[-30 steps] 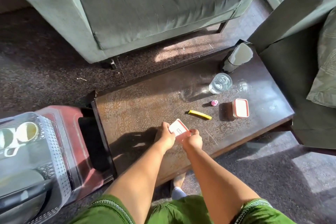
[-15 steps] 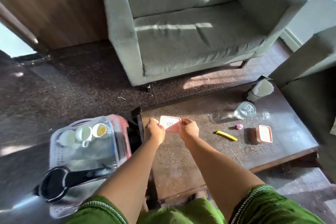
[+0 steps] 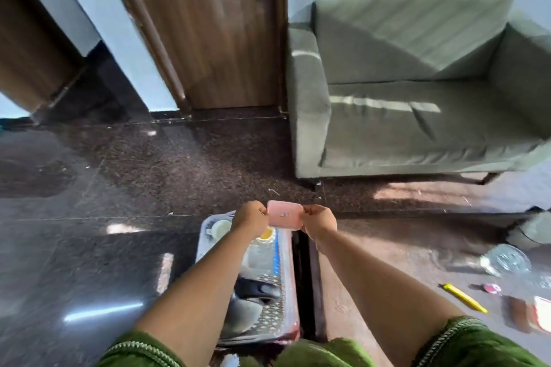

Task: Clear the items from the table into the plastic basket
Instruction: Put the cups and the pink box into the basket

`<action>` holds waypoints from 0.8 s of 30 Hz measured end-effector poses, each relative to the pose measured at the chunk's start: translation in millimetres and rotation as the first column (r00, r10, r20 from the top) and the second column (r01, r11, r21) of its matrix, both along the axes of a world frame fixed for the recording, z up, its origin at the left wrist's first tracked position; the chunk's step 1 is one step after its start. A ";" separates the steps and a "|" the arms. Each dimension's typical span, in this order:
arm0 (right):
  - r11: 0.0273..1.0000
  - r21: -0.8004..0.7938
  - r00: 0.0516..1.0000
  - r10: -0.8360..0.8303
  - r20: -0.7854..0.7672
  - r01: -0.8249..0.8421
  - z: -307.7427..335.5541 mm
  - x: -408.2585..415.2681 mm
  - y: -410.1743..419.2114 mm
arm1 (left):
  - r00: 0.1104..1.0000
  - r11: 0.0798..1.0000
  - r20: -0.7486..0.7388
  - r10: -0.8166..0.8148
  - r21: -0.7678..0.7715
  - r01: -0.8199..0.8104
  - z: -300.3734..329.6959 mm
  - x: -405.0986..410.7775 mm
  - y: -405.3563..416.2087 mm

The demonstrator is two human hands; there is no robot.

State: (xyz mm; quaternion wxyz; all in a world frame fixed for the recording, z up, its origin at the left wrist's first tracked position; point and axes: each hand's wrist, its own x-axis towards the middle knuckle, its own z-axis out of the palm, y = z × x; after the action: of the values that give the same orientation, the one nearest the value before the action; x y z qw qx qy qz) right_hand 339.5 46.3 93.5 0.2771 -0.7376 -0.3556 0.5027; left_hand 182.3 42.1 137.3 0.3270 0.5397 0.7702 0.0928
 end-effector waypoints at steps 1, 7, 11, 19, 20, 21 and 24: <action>1.000 -0.005 0.999 0.013 -0.029 -0.013 -2.6 -16.5 3.1 | 1.000 1.000 -0.010 0.013 -0.004 -0.013 1.6 -19.1 -0.6; 0.994 -0.028 0.990 0.106 -0.098 -0.109 -14.4 -101.4 3.1 | 0.993 0.991 -0.062 0.099 -0.081 -0.104 -18.6 -109.1 -20.9; 0.955 -0.138 0.962 0.249 -0.109 -0.262 -46.4 -135.5 -8.0 | 0.985 0.974 -0.053 0.165 -0.149 -0.171 -44.8 -139.4 -45.0; 0.787 -0.251 0.804 0.592 0.051 -0.564 -89.8 -167.2 -18.5 | 0.969 0.949 0.077 0.233 -0.238 -0.209 -100.0 -165.5 -62.2; 0.770 -0.269 0.793 0.608 0.037 -0.578 -92.7 -169.7 -17.3 | 0.969 0.945 0.086 0.231 -0.257 -0.203 -105.2 -166.3 -61.9; 0.765 -0.290 0.798 0.602 0.005 -0.575 -97.7 -172.0 -15.0 | 0.970 0.942 0.092 0.226 -0.274 -0.193 -110.7 -167.0 -61.2; 0.713 -0.357 0.777 0.627 -0.061 -0.603 -107.1 -174.5 -5.2 | 0.976 0.924 0.107 0.192 -0.354 -0.143 -124.6 -168.2 -57.8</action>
State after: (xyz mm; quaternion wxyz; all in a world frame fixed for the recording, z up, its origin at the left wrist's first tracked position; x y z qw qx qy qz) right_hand 165.0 41.1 -13.6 -0.0561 -0.6307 -0.4918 0.5977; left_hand 14.1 -15.7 12.7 0.4602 0.3983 0.7932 0.0218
